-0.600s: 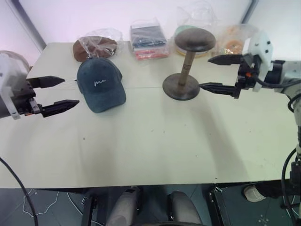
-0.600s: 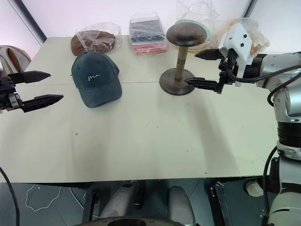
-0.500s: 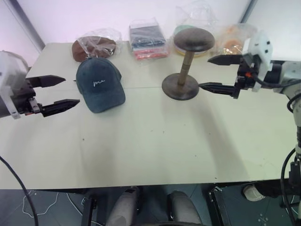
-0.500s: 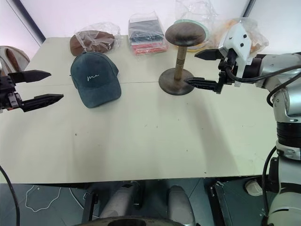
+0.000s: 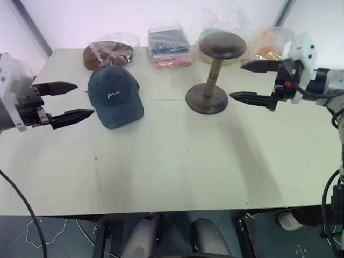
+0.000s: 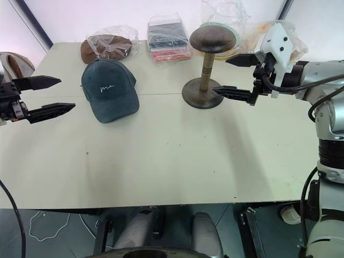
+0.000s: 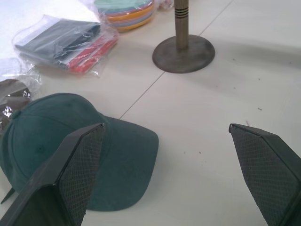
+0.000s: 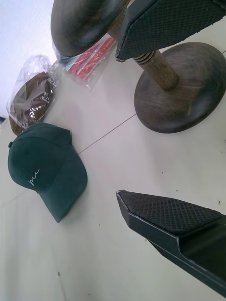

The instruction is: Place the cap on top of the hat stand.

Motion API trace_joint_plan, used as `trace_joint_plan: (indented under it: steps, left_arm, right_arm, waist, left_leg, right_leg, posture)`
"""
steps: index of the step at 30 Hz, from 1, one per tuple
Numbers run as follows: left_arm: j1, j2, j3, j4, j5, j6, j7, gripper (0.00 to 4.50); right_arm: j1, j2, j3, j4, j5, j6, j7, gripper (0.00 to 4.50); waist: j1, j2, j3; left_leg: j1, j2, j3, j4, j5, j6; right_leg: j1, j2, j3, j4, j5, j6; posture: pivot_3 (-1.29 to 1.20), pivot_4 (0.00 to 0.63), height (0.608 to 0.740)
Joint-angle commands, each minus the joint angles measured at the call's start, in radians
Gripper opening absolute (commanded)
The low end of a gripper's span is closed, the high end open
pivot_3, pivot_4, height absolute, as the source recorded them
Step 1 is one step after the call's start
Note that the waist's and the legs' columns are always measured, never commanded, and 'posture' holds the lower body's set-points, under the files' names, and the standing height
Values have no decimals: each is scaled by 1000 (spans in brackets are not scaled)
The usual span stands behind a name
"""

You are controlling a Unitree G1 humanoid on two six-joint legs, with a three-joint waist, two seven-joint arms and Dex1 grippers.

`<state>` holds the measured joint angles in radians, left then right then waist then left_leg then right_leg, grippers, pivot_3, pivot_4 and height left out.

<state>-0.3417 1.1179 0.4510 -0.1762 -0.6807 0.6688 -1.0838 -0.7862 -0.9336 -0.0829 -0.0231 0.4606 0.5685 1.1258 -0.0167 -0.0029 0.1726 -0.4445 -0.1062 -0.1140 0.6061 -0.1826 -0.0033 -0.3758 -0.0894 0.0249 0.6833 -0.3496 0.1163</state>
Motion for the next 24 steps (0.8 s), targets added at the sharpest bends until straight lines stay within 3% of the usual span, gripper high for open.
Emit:
trace_joint_plan:
  steps: [1,18,24]
  left_arm:
    - [-14,4,16,-17,-11,-5,5,4455]
    - [-20,6,-2,-35,-2,-17,16,4455]
    - [-57,-110,-120,-114,119,-119,177,4455]
  right_arm:
    - [-10,-17,-28,-21,6,-5,1,4500]
    - [-6,-15,-28,-31,7,1,1,4500]
    - [13,-16,-32,-48,8,7,-5,4500]
  waist:
    - [0,0,0]
    - [0,0,0]
    - [6,0,0]
  left_leg:
    - [0,0,0,0,0,0]
    - [0,0,0,0,0,0]
    - [0,0,0,1,0,0]
  right_leg:
    - [0,0,0,0,0,0]
    - [0,0,0,0,0,0]
    - [1,0,0,0,0,0]
  posture:
    - [0,150,740]
    - [0,150,740]
    - [0,150,740]
